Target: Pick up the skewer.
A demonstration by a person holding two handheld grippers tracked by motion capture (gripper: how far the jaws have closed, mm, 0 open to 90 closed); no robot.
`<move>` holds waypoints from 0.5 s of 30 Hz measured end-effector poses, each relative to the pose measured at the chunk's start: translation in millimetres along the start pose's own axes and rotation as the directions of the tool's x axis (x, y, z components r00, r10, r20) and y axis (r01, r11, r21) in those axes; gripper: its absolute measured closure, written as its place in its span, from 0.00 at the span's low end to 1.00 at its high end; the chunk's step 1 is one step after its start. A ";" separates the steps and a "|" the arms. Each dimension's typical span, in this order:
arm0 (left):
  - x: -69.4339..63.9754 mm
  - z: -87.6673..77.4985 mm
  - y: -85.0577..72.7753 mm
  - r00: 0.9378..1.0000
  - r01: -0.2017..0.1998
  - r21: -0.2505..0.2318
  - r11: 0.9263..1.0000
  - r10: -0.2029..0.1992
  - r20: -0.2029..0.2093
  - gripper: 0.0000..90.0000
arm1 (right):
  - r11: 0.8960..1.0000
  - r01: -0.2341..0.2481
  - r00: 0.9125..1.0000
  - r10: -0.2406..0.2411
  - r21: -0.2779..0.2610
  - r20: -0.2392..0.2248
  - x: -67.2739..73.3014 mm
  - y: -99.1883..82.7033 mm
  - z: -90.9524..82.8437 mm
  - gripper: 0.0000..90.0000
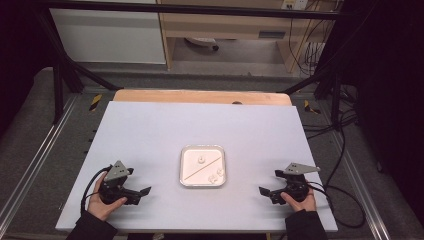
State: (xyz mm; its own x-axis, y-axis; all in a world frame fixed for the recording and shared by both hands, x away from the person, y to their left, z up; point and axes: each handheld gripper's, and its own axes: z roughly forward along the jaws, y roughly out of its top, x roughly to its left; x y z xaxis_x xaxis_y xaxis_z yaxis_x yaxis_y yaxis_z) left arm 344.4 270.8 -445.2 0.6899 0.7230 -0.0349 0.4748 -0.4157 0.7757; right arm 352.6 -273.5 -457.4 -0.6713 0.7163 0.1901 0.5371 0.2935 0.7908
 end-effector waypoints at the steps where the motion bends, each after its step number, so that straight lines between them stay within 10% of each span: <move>1: 0.0 0.0 0.0 1.000 0.000 0.000 1.000 0.000 0.000 0.05 | 1.000 -0.003 1.000 0.003 0.001 -0.001 0.2 -0.1 0.3 0.01; 15: -5.5 0.9 6.6 1.000 -0.012 0.003 1.000 0.012 -0.003 0.05 | 1.000 -0.002 1.000 0.002 0.001 0.004 0.9 -0.2 -0.1 0.01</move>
State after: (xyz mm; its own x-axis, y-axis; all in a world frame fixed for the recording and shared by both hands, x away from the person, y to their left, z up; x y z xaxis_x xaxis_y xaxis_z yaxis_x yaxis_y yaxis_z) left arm 344.2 263.6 -440.5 0.6939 0.7197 -0.0234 0.4680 -0.4261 0.7742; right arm 351.8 -273.0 -457.3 -0.6682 0.7195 0.1895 0.5389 0.2923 0.7900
